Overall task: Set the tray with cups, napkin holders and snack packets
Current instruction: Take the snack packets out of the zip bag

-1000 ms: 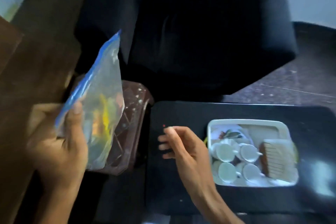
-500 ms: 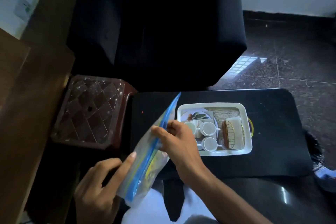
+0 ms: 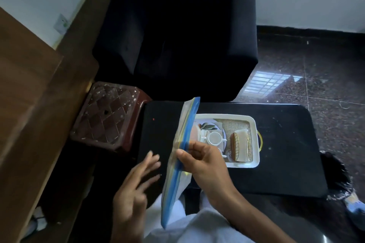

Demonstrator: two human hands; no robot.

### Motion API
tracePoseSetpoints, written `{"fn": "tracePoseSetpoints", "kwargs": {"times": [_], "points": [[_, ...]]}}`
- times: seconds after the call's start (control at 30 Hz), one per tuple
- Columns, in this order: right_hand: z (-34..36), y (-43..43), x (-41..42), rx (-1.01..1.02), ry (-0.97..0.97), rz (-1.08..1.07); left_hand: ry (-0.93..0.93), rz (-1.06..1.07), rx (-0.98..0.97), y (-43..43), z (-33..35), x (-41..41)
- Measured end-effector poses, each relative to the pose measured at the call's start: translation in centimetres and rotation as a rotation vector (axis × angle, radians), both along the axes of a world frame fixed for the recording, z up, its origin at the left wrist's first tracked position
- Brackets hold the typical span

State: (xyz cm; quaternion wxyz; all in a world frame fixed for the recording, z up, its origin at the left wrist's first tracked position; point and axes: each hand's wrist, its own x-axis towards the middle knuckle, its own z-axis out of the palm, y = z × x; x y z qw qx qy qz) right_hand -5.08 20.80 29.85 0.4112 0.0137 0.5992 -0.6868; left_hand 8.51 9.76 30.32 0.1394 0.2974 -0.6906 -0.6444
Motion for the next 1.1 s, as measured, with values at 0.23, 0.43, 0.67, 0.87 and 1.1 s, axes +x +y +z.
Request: {"fn": "tracePoseSetpoints", "kwargs": {"times": [0.23,0.43,0.67,0.87,1.1], "points": [[1.6,1.7,-2.5,0.251,0.473,0.171,-0.087,0.115,0.077,3.0,0.1,-7.0],[2.1,2.6,-2.8,0.394,0.606,0.141,-0.112,0.054,0.199,2.8,0.4,-8.6],[1.5,5.0,-2.7,0.337,0.407,0.038,-0.132,0.007,0.260,4.1,-0.3,-10.0],[0.7,8.2,-3.3,0.151,0.243,-0.053,-0.143,-0.007,0.191,7.1,-1.0,-11.4],[-1.1,13.8,-6.7,0.081,0.086,-0.076,-0.168,0.160,0.204,13.9,-2.0,-14.7]]}}
